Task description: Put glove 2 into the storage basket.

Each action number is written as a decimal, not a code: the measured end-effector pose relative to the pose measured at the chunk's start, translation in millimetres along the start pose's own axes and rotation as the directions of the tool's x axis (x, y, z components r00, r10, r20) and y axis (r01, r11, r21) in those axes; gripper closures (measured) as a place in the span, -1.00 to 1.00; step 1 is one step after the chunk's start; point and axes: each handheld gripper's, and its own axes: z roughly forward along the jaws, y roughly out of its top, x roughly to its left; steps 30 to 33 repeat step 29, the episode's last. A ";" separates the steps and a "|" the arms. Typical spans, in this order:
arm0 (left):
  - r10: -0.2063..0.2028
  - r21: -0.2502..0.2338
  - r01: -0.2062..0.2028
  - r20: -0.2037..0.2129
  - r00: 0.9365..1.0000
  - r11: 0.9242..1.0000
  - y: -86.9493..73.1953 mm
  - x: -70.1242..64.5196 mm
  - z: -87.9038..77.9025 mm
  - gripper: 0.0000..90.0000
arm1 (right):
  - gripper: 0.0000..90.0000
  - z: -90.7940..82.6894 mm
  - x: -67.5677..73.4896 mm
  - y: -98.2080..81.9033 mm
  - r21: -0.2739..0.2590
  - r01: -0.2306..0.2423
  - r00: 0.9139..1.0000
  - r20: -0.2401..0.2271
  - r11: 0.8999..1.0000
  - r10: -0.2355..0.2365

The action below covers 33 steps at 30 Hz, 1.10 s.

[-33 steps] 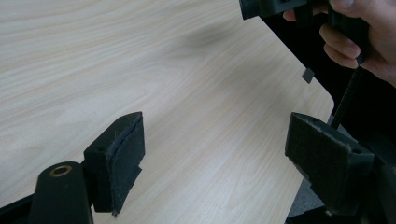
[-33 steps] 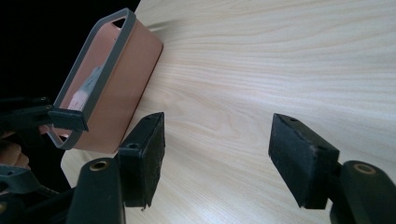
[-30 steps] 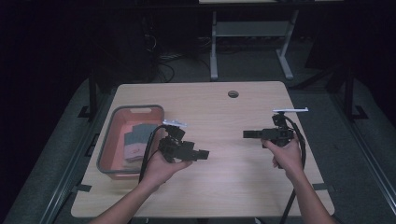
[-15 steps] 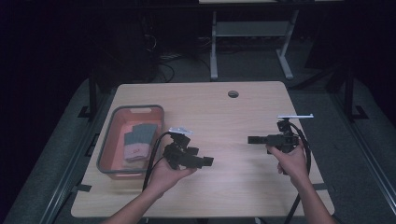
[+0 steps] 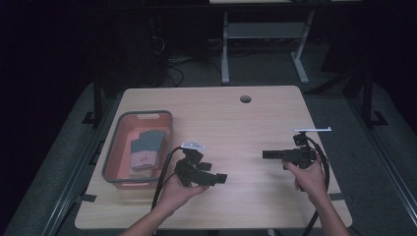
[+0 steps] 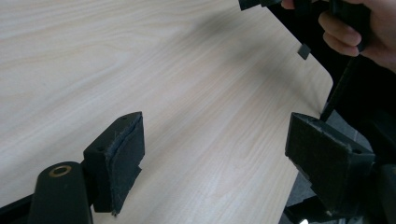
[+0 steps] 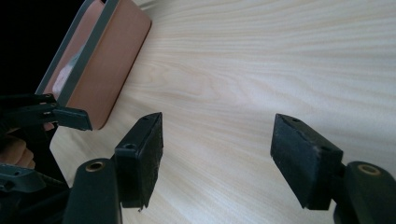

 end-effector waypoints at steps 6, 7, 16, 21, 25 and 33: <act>0.015 -0.004 -0.015 0.004 1.000 1.000 -7.2 -3.8 1.4 -0.56 | -0.25 -3.2 -4.7 -11.0 -0.010 0.001 1.000 -0.004 1.000 -0.001; 0.015 -0.007 -0.014 0.006 1.000 1.000 -8.9 -4.5 1.9 -0.56 | -0.25 -3.3 -5.5 -12.1 -0.009 0.003 1.000 -0.002 1.000 -0.003; 0.023 -0.012 -0.023 0.012 1.000 1.000 -17.4 -8.2 3.7 -0.56 | -0.25 -7.4 -10.0 -22.8 -0.018 0.005 1.000 0.000 1.000 -0.005; 0.027 -0.007 -0.027 0.024 0.999 1.000 -25.0 -10.8 5.0 -0.56 | -0.27 -8.7 -12.4 -32.6 -0.020 0.009 1.000 0.002 1.000 -0.008; 0.041 -0.016 -0.041 0.022 0.999 0.999 -29.8 -14.7 4.5 -0.56 | -0.29 -10.0 -13.5 -43.2 -0.027 0.016 1.000 0.000 1.000 -0.016; 0.049 -0.013 -0.048 0.026 0.998 0.999 -33.4 -14.5 4.1 -0.56 | -0.29 -11.7 -14.2 -52.4 -0.052 0.011 1.000 -0.015 0.999 -0.011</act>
